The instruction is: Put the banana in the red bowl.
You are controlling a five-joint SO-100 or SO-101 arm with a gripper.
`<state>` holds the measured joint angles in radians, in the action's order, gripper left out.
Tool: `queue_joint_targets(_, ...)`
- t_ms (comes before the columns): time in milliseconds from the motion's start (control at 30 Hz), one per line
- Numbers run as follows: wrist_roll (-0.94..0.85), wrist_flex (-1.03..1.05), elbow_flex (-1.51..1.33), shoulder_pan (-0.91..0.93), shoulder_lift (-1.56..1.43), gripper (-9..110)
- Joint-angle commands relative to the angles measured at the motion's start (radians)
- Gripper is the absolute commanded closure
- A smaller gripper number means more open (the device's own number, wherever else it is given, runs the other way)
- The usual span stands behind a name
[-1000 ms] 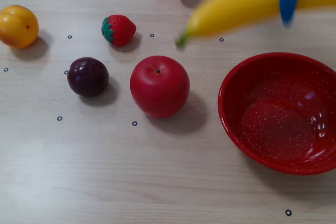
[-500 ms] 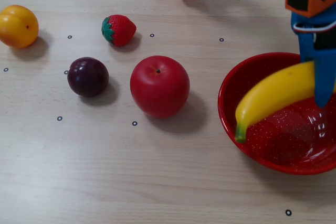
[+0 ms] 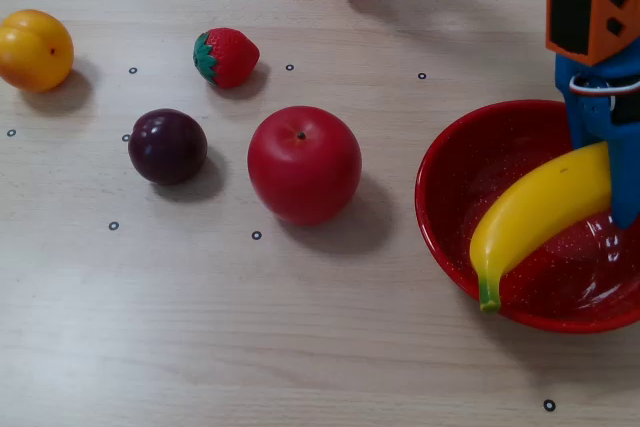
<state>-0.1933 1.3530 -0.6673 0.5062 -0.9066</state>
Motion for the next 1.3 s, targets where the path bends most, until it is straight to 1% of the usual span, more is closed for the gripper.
queue_joint_targets(0, 0.020, -0.002, 0.054, -0.018, -0.078, 65)
queue_joint_targets(100, 0.018, 0.003, 0.052, -0.031, -0.083, 64)
queue_joint_targets(367, -0.006, -0.012, 0.052, -0.077, -0.173, 75)
queue_joint_targets(533, -0.037, -0.018, 0.035, -0.118, -0.308, 89)
queue_joint_targets(567, -0.048, -0.015, 0.031, -0.126, -0.339, 92)
queue_joint_targets(600, -0.054, -0.009, 0.028, -0.135, -0.368, 99)
queue_joint_targets(633, -0.060, 0.002, 0.026, -0.144, -0.397, 101)
queue_joint_targets(867, -0.106, 0.089, -0.018, -0.209, -0.595, 101)
queue_joint_targets(1000, -0.120, 0.118, -0.163, -0.253, -0.759, 101)
queue_joint_targets(1267, -0.083, 0.037, -0.683, -0.394, -1.158, 101)
